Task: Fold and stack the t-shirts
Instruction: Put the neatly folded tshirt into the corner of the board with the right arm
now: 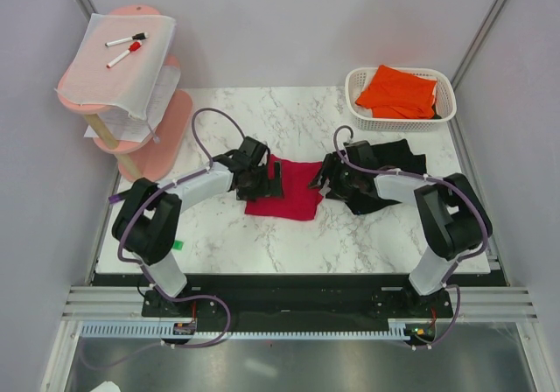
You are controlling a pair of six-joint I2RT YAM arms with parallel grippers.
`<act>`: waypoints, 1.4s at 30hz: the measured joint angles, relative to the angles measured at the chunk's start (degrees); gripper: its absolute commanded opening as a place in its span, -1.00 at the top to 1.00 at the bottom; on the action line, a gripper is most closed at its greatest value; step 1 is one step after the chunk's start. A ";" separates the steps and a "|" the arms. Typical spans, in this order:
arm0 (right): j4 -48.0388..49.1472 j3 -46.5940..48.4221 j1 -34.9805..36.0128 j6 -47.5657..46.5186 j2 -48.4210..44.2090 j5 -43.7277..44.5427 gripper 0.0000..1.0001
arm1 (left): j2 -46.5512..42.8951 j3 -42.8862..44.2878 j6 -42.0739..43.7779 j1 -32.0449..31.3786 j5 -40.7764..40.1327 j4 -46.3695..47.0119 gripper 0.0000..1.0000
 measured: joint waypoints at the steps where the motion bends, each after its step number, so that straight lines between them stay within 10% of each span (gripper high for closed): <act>1: 0.87 -0.04 0.28 0.61 1.44 -0.46 -0.65 | 0.15 -0.17 0.00 -0.15 -0.02 0.02 -0.99; 7: 8.17 1.99 2.64 2.91 6.45 -3.78 -0.54 | 0.33 -1.07 0.00 -0.61 -0.04 0.09 -0.99; 11: 9.81 4.81 5.29 2.82 10.12 -3.48 0.50 | 0.33 -1.29 0.00 -0.70 -0.04 0.09 -0.99; 14: 9.27 7.04 7.30 2.89 13.31 -3.50 0.79 | 0.31 -1.55 0.00 -0.70 -0.28 -0.02 -0.99; 42: -37.51 28.68 2.62 -27.10 -2.67 21.86 0.63 | -5.16 3.63 2.14 7.93 -11.63 -8.26 -0.99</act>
